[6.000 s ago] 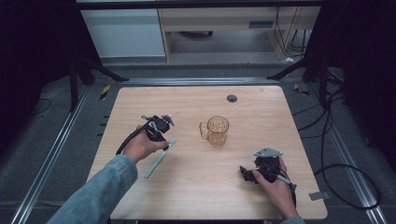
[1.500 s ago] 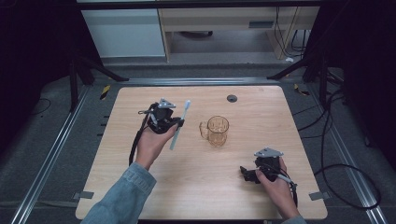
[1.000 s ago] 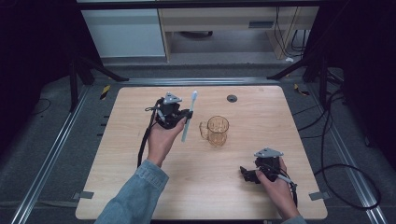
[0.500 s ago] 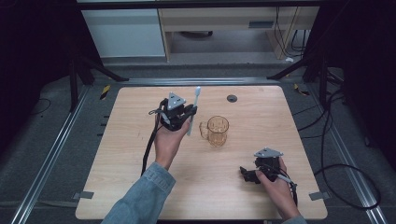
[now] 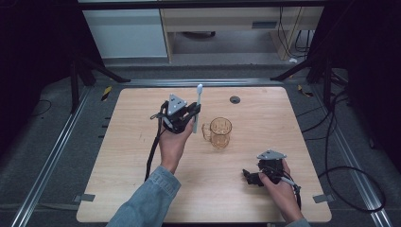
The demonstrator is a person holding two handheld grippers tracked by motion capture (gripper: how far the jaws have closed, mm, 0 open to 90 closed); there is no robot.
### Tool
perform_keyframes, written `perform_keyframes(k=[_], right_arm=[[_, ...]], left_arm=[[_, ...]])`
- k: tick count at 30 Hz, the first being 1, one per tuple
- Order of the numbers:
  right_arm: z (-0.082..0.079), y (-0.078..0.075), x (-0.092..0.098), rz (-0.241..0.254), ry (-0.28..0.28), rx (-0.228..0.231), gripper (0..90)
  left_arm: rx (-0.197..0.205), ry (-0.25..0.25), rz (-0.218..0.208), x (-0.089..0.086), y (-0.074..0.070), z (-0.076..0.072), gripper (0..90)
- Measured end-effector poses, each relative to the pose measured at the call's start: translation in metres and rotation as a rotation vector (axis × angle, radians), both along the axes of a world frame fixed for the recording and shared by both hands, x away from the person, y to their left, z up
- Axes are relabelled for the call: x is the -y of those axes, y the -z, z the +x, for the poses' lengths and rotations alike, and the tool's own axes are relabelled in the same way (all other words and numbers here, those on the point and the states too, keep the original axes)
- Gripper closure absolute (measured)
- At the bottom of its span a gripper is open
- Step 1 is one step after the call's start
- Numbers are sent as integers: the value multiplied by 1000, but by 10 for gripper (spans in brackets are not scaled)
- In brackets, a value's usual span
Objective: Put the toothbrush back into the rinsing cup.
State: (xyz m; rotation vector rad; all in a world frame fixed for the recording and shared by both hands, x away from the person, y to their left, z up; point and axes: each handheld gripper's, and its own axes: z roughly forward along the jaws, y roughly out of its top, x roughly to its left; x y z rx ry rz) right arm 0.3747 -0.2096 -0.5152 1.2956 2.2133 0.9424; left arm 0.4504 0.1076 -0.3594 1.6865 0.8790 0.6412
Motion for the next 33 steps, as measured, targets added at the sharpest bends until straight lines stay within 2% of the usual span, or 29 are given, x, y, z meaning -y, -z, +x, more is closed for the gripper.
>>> perform_keyframes(k=[8, 23, 25, 33], right_arm=[[0, 0, 0, 0, 0, 0, 6], [0, 0, 0, 1, -1, -1, 5], [0, 0, 0, 1, 0, -1, 5], [0, 0, 0, 1, 0, -2, 6]], left_arm=[[49, -5, -24, 1, 1, 3, 786], [147, -21, -115, 4, 1, 8, 787], [162, -22, -109, 6, 2, 8, 787], [189, -23, -138, 5, 6, 8, 786]])
